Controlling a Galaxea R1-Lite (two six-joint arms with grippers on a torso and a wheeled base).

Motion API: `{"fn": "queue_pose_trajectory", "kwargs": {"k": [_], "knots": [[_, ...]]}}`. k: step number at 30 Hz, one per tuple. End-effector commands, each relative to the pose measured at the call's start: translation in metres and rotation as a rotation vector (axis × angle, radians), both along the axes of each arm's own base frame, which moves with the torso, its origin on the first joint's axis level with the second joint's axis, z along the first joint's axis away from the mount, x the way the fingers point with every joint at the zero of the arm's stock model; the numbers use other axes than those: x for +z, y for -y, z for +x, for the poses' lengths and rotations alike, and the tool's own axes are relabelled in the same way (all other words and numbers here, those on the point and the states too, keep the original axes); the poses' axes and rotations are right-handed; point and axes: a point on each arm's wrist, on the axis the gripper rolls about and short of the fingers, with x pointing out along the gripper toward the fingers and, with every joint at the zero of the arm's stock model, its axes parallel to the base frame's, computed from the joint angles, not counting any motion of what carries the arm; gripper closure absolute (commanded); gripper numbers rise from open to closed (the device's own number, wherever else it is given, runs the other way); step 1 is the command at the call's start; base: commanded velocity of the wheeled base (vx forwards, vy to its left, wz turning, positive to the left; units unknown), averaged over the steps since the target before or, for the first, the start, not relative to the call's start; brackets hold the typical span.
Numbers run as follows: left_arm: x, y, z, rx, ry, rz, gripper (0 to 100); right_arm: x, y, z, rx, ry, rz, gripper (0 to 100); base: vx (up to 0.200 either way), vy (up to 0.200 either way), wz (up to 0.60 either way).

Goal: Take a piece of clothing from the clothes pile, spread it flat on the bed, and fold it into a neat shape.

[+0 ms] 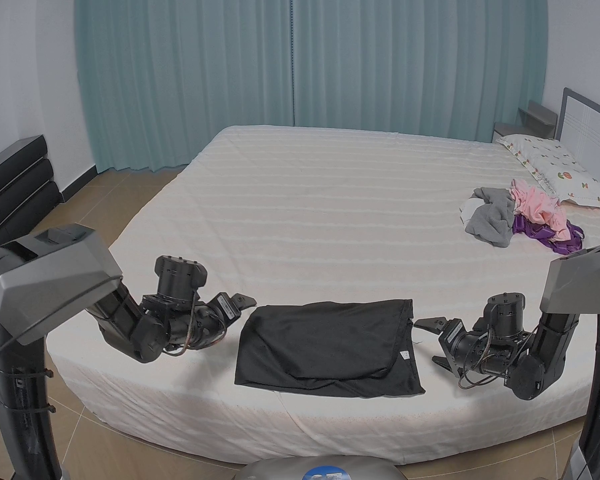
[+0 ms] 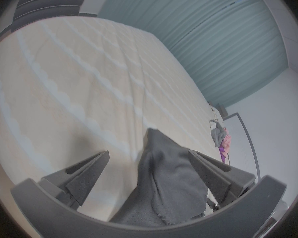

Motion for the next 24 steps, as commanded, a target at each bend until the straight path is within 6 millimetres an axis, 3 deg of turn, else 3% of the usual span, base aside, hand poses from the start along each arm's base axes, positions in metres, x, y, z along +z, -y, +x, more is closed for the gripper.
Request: {"fn": "queue_pose_trajectory", "kwargs": {"k": [1,3,8,9,11,15,17,18,24], "knots": [[0.039,-0.030,-0.002,0.084,0.079,-0.036,0,0.004,0.001,0.002,-0.014,0.010,0.013,0,0.000,0.000,0.00],[0.048,-0.035,-0.002,0.108,0.095,-0.057,0,0.010,0.003,0.003,-0.023,0.033,0.016,0,0.000,0.000,0.00],[0.077,-0.049,-0.005,0.157,0.170,-0.087,0,0.053,0.013,-0.002,-0.058,0.174,0.034,0,0.000,0.000,0.00],[0.077,-0.049,-0.005,0.157,0.170,-0.087,0,0.053,0.013,-0.002,-0.058,0.174,0.034,0,0.000,0.000,0.00],[0.109,-0.058,-0.015,0.184,0.254,-0.105,0,0.097,0.023,-0.017,-0.094,0.316,0.026,0,0.000,0.000,0.00],[0.151,-0.071,-0.048,0.246,0.359,-0.143,0,0.153,0.035,-0.058,-0.122,0.539,-0.021,0,0.000,0.000,0.00],[0.153,-0.073,-0.051,0.247,0.365,-0.147,0,0.157,0.036,-0.062,-0.122,0.556,-0.024,0,0.000,0.000,0.00],[0.174,-0.079,-0.069,0.263,0.431,-0.147,0,0.178,0.041,-0.093,-0.117,0.664,-0.063,0,0.000,0.000,0.00],[0.221,-0.092,-0.142,0.269,0.618,-0.156,0,0.194,0.062,-0.151,-0.127,0.874,-0.319,0,0.000,0.000,0.00]]}}
